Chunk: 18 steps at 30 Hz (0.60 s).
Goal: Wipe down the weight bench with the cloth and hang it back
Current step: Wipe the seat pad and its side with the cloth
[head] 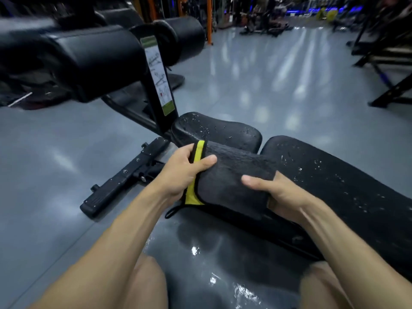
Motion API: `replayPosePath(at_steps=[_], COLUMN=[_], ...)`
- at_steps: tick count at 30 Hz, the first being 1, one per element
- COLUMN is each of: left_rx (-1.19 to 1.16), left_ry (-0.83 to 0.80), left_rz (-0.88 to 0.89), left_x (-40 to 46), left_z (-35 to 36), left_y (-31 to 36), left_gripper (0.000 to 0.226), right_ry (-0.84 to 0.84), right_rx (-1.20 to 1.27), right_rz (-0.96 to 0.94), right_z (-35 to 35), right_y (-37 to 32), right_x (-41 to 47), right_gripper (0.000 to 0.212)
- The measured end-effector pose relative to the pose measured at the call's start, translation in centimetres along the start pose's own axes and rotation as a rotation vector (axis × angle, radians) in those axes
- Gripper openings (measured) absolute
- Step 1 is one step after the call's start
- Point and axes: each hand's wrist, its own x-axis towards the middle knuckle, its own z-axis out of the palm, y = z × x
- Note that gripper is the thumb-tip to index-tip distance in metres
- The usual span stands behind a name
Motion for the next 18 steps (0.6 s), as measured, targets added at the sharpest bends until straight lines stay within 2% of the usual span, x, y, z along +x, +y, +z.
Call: replayPosePath(at_steps=[5, 9, 11, 14, 16, 18], left_rx=[0.079, -0.031, -0.014, 0.156, 0.292, 0.357], left_ry=[-0.011, -0.020, 0.019, 0.094, 0.137, 0.167], left_rz=[-0.206, -0.218, -0.228, -0.289, -0.294, -0.250], left_x=[-0.9, -1.9, -2.2, -2.0, -1.0, 0.6], left_z=[1.0, 1.4, 0.9, -0.4, -2.0, -3.9], left_y=[0.3, -1.3, -2.6, -4.1, -4.5, -4.5], left_gripper=[0.025, 0.028, 0.025, 0.025, 0.030, 0.025], right_ry=[0.068, 0.063, 0.123, 0.264, 0.350, 0.456], right_rx=[0.126, 0.286, 0.257, 0.203, 0.170, 0.135], right_rz=[0.068, 0.145, 0.221, 0.279, 0.210, 0.077], right_z=[0.1, 1.2, 2.0, 2.2, 1.1, -0.8], right_y=[1.6, 3.2, 4.1, 4.2, 2.6, -0.1], right_x=[-2.6, -3.9, -3.2, -1.7, -0.8, 0.1], right_gripper=[0.045, 0.057, 0.049, 0.035, 0.029, 0.025])
